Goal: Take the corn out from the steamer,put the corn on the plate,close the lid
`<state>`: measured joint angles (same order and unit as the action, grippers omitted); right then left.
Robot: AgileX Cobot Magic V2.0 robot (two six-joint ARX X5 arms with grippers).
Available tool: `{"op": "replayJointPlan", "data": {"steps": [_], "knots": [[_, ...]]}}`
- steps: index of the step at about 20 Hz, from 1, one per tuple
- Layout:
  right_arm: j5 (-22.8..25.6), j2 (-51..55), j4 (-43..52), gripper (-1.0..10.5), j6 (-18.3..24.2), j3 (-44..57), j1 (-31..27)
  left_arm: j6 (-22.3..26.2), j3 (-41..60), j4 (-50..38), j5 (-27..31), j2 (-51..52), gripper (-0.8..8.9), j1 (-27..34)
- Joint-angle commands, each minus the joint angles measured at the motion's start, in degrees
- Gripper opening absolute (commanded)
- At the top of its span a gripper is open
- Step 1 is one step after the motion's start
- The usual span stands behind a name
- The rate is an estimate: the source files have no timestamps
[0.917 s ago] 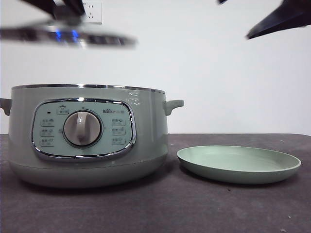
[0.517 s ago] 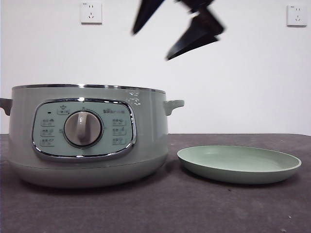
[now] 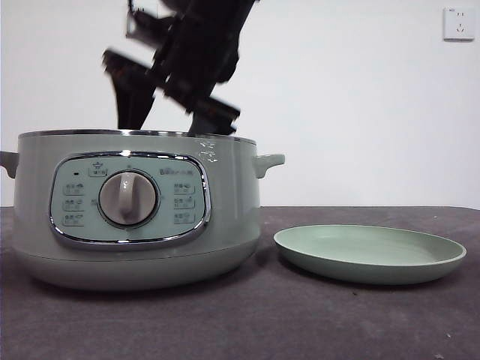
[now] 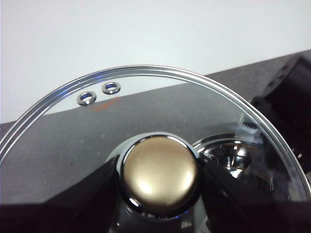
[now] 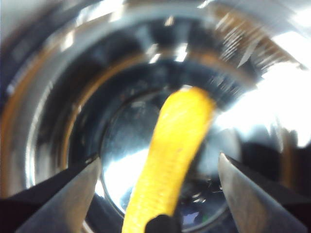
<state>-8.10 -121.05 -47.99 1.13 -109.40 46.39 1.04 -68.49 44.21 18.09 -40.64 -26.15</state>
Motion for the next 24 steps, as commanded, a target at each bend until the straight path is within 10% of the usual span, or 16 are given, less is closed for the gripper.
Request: {"op": "replayJointPlan", "data": {"steps": [1, 7, 12, 24], "knots": [[1.92, -2.25, 0.17, 4.0, 0.9, -0.17, 0.68, 0.28, -0.63, -2.91, 0.35, 0.72, -0.09, -0.04], [2.49, -5.75, -0.13, 3.0, 0.9, -0.17, 1.05, 0.28, -0.63, -2.27, 0.35, 0.72, -0.09, -0.04], [3.65, -6.19, 0.7, -0.2, 0.87, -0.33, 1.55, 0.26, -0.63, -0.31, 0.35, 0.72, -0.08, -0.04], [9.99, 19.1, -28.92, -0.1, -1.68, -0.7, -12.59, -0.09, -0.63, -3.1, -3.67, -3.5, -0.09, -0.13]]}}
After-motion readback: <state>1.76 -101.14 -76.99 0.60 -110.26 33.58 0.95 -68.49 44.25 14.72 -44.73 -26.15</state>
